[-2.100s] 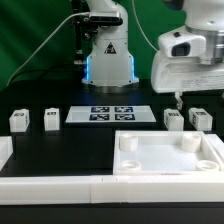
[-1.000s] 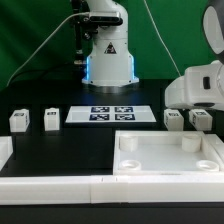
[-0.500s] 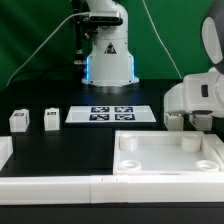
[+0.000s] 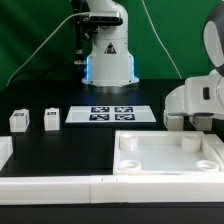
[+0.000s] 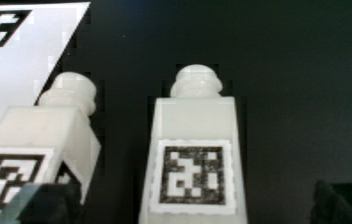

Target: Assemble one leg

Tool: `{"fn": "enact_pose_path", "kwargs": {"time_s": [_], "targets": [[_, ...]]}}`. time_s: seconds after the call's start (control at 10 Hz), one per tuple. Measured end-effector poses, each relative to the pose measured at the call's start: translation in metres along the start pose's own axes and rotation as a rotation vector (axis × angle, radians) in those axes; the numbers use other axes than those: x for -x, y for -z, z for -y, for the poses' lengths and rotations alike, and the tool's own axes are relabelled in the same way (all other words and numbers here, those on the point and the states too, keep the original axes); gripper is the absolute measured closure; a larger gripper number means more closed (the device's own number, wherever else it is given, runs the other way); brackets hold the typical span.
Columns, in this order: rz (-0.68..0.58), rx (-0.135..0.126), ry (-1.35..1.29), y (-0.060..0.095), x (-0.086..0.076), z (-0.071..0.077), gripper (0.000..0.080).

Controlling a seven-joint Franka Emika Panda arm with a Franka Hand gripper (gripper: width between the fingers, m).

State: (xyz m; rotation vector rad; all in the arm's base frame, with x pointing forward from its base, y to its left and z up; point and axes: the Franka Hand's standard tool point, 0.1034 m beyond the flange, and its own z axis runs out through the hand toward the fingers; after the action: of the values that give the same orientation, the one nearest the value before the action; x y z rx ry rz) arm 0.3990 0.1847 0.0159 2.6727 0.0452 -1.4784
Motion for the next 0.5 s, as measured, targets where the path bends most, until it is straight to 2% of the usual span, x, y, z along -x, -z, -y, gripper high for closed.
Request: {"fn": "enact_pose_path", "kwargs": {"time_s": [0.5], "targets": [[0.008, 0.004, 0.003, -0.0057, -0.0021, 0.0022, 0.0150]]}}
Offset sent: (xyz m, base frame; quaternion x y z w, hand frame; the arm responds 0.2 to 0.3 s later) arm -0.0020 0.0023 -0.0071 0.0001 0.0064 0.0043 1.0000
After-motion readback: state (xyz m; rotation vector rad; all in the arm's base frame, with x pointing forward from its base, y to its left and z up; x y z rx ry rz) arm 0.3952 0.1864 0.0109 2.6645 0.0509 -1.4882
